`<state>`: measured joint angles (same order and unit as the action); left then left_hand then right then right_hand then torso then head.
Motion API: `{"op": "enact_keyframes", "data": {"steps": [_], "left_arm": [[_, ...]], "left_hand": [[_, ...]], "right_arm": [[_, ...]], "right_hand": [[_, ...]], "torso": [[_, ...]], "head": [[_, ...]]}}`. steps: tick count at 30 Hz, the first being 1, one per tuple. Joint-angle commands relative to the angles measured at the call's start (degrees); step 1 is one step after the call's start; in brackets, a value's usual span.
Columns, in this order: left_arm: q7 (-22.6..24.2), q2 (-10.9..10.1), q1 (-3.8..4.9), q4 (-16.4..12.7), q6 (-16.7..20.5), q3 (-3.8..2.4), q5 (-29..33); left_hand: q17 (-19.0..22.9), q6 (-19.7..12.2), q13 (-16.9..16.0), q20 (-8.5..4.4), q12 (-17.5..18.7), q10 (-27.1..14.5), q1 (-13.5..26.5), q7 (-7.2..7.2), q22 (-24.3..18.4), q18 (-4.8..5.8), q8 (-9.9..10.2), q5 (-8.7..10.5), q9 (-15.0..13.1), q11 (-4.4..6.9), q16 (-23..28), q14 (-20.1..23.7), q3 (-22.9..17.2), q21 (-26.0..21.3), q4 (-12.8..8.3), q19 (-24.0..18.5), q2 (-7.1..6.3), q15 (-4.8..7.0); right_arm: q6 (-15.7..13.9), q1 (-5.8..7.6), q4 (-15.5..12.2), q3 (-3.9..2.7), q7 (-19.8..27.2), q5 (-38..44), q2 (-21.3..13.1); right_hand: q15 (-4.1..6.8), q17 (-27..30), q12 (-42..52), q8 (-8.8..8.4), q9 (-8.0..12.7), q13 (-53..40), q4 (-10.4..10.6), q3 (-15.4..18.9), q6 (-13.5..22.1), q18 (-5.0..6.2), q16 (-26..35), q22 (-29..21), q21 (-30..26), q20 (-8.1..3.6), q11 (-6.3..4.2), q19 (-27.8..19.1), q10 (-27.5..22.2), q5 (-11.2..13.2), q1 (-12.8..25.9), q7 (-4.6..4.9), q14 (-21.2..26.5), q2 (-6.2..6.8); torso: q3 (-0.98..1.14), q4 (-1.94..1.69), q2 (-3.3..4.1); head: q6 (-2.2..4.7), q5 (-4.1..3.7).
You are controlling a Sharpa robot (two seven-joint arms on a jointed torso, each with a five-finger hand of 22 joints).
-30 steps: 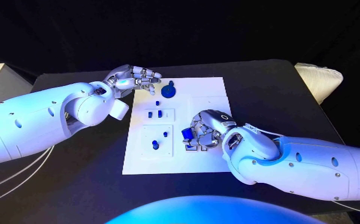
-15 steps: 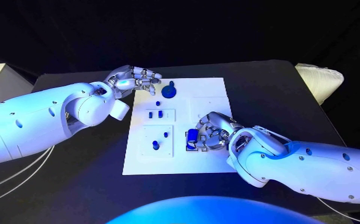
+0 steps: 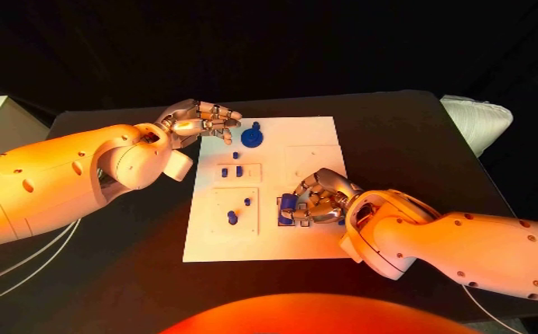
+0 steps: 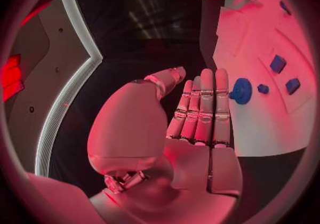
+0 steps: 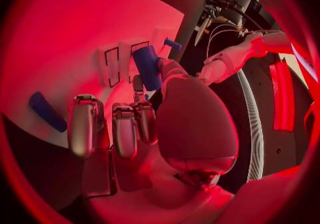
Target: Assemble the parts on the task board
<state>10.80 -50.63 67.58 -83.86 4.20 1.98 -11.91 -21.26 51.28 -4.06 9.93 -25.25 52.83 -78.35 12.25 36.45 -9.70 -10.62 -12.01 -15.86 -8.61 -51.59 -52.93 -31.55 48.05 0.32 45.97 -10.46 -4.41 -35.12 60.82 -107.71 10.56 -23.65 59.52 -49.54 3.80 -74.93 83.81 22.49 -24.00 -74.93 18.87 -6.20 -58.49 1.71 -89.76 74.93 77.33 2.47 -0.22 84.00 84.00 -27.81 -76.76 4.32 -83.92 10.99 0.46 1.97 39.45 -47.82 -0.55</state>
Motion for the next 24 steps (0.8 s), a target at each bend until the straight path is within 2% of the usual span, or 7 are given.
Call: {"op": "enact_keyframes", "data": {"steps": [1,14,18,24], "left_arm": [[-0.34,0.13,0.03,-0.08,-1.44,-0.02,-0.3],[-0.75,0.15,0.03,-0.07,-1.72,0.01,-0.46],[-0.94,0.15,0.03,-0.04,-1.84,0.02,-0.51],[-1.16,0.29,0.03,0.03,-1.97,0.03,-0.58]], "left_hand": [[0.03,-0.38,0.1,0.16,0.22,-0.43,-0.13,-0.17,-0.07,-0.77,0.2,-0.27,0.09,0.01,0.36,0.07,-0.11,-0.2,0.23,0.44,0.47,-0.25],[0.04,-0.5,0.12,0.16,0.26,-0.55,-0.1,-0.12,-0.07,-0.76,0.27,-0.27,0.11,-0.04,0.39,0.1,-0.13,-0.21,0.26,0.44,0.46,-0.28],[0.04,-0.5,0.12,0.16,0.26,-0.55,-0.1,-0.12,-0.07,-0.76,0.27,-0.27,0.11,-0.04,0.39,0.1,-0.13,-0.21,0.26,0.44,0.46,-0.28],[0.04,-0.59,0.13,0.17,0.29,-0.64,-0.11,-0.07,-0.07,-0.76,0.33,-0.28,0.14,-0.07,0.41,0.12,-0.16,-0.22,0.26,0.43,0.46,-0.31]], "right_arm": [[-0.78,0.26,-0.32,-0.09,3.8,-5.56,-0.17],[0.17,1.12,-0.54,-0.37,4.17,-7.11,-1.08],[4.4,2.06,-0.71,-0.41,2.02,-8.17,-1.75],[13.39,3.6,-0.83,-0.41,-1.69,-9.65,-2.73]], "right_hand": [[0.15,-15.07,0.37,0.33,-0.14,-11.17,-2.17,-2.54,-0.92,0.54,-0.24,12.06,-0.19,-0.42,-0.09,3.43,2.56,-0.1,0.49,-0.35,-6.08,-0.05],[0.15,-15.07,0.39,0.31,-0.15,-11.19,-2.22,-3.03,-0.91,0.55,-0.24,12.05,-0.25,-0.41,-0.09,3.42,2.57,0.22,0.78,-0.36,-6.08,0.0],[0.13,-15.07,0.28,0.29,-0.16,-11.12,-2.2,-3.34,-0.88,0.6,-0.24,11.98,-0.54,-0.4,-0.06,3.37,2.51,0.51,1.22,-0.31,-6.08,0.22],[0.08,-15.07,0.61,0.33,-0.21,-11.35,-2.16,-3.84,-0.98,0.51,-0.24,12.1,-0.03,-0.36,-0.01,3.45,2.7,0.92,2.18,-0.28,-6.08,0.35]], "torso": [[-0.04,-0.02,-0.01],[-0.02,-0.03,0.01],[-0.02,-0.04,0.01],[-0.17,0.17,-0.13]], "head": [[0.09,-0.04],[0.22,0.11],[0.14,0.21],[0.19,0.18]]}}
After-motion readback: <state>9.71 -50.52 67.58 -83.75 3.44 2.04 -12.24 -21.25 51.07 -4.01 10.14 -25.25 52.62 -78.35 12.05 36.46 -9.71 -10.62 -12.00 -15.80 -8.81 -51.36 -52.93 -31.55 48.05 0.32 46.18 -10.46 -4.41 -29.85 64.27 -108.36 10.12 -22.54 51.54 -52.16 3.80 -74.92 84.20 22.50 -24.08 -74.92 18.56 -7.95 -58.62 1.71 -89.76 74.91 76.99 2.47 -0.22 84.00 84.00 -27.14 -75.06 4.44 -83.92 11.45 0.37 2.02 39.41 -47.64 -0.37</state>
